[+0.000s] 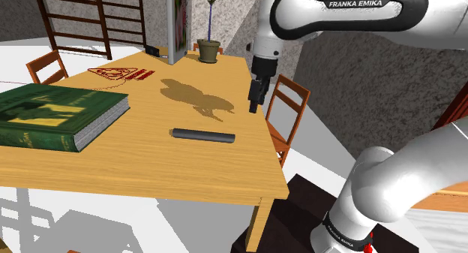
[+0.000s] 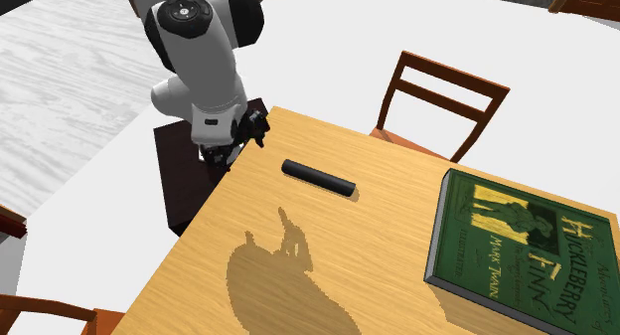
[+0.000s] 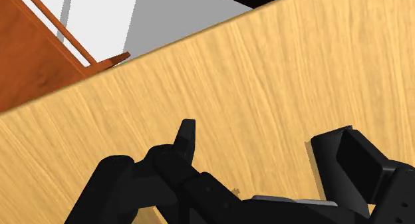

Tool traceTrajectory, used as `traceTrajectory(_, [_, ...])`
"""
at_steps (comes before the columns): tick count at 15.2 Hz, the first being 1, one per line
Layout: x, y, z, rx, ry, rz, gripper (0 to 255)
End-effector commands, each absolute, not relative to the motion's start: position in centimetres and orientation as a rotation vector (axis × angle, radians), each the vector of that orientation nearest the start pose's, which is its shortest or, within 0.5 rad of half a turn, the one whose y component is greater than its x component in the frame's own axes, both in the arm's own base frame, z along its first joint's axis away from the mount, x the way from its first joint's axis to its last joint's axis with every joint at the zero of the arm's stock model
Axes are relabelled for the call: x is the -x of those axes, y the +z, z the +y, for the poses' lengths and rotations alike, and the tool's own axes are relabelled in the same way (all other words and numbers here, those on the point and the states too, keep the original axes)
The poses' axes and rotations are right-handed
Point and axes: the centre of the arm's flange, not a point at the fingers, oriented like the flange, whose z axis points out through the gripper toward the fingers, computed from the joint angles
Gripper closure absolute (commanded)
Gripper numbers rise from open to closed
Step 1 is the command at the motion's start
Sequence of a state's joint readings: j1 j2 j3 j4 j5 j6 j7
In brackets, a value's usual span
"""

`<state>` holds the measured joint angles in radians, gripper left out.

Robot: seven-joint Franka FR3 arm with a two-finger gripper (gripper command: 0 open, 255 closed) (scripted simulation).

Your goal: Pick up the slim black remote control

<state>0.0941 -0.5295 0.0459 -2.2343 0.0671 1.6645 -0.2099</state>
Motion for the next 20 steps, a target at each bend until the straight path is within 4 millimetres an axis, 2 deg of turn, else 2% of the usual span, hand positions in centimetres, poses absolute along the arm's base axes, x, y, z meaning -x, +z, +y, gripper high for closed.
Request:
traceTrajectory(1, [-39.4, 56.1, 8.6, 3.031, 0.059, -0.602, 0])
traceTrajectory(11, [-44.2, 52.9, 20.2, 2.898, 0.054, -1.006, 0])
traceTrajectory(12, [-44.3, 52.8, 20.3, 2.896, 0.054, -1.011, 0])
traceTrajectory(19, [-44.3, 48.8, 20.3, 2.896, 0.054, -1.011, 0])
traceTrajectory(20, [-44.3, 48.8, 20.3, 2.896, 0.054, -1.011, 0])
